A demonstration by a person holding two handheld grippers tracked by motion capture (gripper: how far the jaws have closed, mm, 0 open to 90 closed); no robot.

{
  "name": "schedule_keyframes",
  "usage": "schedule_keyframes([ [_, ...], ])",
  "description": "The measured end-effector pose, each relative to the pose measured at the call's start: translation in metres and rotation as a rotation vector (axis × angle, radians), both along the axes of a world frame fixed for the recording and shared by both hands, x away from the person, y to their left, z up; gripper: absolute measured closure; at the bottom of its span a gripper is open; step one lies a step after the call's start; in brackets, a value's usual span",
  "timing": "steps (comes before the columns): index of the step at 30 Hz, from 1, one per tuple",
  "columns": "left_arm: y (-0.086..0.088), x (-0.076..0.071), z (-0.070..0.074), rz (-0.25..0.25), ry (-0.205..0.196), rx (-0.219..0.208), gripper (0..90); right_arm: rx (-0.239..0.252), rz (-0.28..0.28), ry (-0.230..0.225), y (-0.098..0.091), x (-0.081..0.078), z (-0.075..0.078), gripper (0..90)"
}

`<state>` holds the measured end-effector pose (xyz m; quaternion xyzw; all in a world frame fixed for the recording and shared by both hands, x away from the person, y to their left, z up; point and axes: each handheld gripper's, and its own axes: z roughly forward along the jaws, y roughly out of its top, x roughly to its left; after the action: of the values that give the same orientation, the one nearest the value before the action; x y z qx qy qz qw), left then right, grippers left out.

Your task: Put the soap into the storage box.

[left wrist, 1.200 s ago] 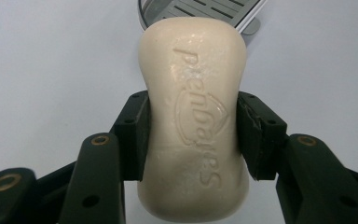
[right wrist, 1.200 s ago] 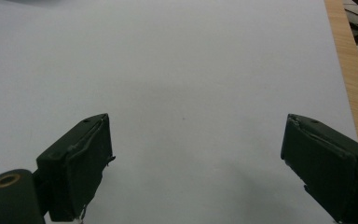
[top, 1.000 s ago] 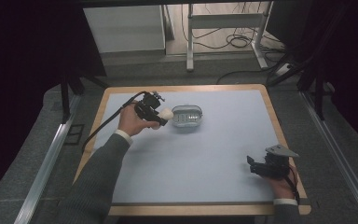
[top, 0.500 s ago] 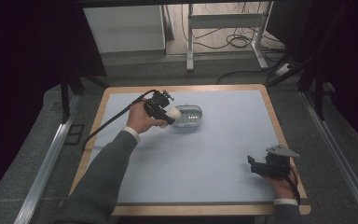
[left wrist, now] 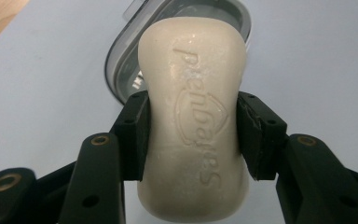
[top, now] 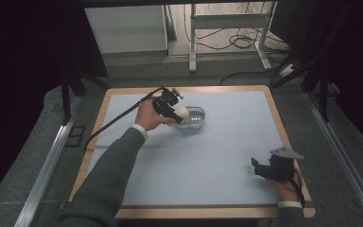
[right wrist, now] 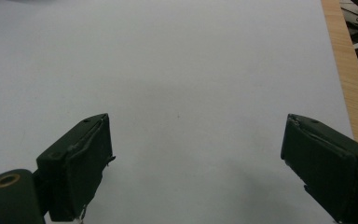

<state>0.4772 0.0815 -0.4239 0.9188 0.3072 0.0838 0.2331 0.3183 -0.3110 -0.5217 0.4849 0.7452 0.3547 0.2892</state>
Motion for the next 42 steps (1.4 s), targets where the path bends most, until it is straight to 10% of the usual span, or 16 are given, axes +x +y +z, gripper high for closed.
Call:
schedule_keyframes([
  [42, -0.05, 0.041, -0.027, -0.138, 0.008, 0.037, 49.5, -0.013, -0.001, 0.006, 0.0, 0.001, -0.002, 8.5],
])
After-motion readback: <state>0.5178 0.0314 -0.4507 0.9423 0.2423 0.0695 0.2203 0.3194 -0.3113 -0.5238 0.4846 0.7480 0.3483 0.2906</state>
